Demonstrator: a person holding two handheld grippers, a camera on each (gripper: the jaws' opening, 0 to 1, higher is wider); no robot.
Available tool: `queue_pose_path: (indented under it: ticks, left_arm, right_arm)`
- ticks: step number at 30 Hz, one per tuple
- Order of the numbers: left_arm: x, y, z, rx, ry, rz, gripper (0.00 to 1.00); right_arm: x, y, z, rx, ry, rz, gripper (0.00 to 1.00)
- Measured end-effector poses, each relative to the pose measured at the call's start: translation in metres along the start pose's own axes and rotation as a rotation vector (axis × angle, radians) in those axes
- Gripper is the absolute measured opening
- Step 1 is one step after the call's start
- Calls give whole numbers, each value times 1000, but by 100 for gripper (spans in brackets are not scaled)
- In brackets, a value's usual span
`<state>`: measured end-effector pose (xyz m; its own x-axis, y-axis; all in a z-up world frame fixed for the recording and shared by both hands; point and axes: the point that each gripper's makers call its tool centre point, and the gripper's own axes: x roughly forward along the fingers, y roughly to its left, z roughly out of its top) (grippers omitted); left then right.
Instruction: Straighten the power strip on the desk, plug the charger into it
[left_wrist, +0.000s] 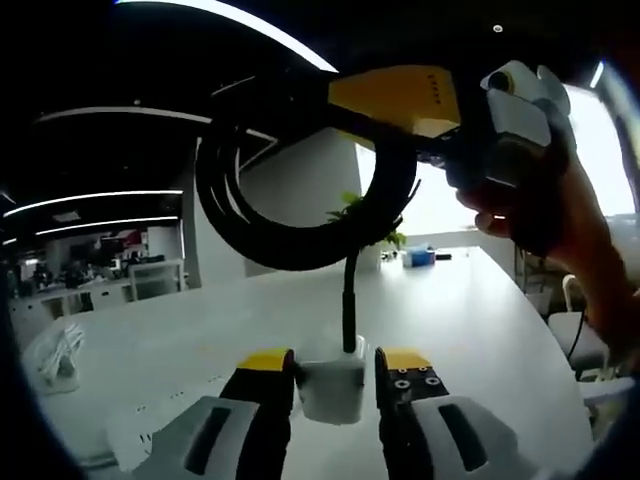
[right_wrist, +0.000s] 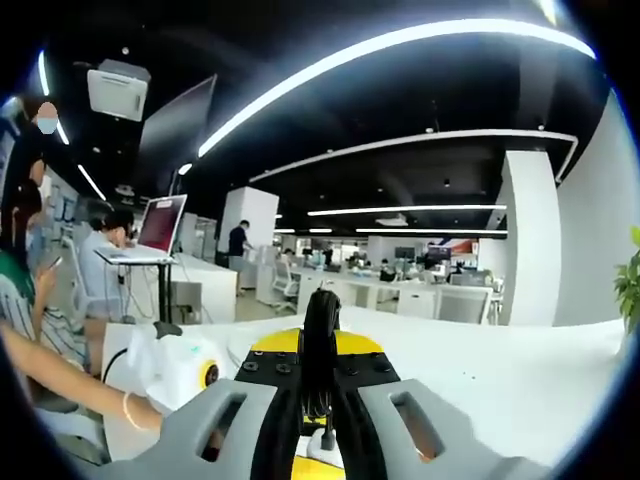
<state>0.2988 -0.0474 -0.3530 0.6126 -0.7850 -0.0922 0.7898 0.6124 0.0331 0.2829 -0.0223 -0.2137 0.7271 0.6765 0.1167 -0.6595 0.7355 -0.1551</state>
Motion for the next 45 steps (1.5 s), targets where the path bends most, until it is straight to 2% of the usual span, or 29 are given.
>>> queue_pose_path:
  ticks: [4,9,16,18,21,27,35,40,45]
  left_arm:
    - [0,1,1,-22,-1,-8,28]
    - [1,5,3,-3,8,-26,27]
    - [6,8,0,16,70,-94,26]
    - [7,8,-1,25,93,-113,26]
    - [9,11,-3,84,124,-115,26]
    - [10,12,-2,118,142,-149,25]
    - [17,18,-2,118,156,-198,25]
    - [24,29,0,167,190,-217,25]
    - [30,32,3,179,191,-260,25]
  right_arm:
    - [0,1,0,-3,1,1,6]
    - [-1,1,1,-12,-4,-3,6]
    - [1,1,-2,-22,0,-10,6]
    - [2,0,-4,-24,3,-13,6]
    - [3,-2,-5,-24,4,-19,6]
    - [4,-6,-6,-14,-4,-31,6]
    - [12,-15,-7,-14,-3,-46,6]
    - [19,-21,-9,-26,3,-51,6]
    - [22,-28,-6,-23,-1,-62,6]
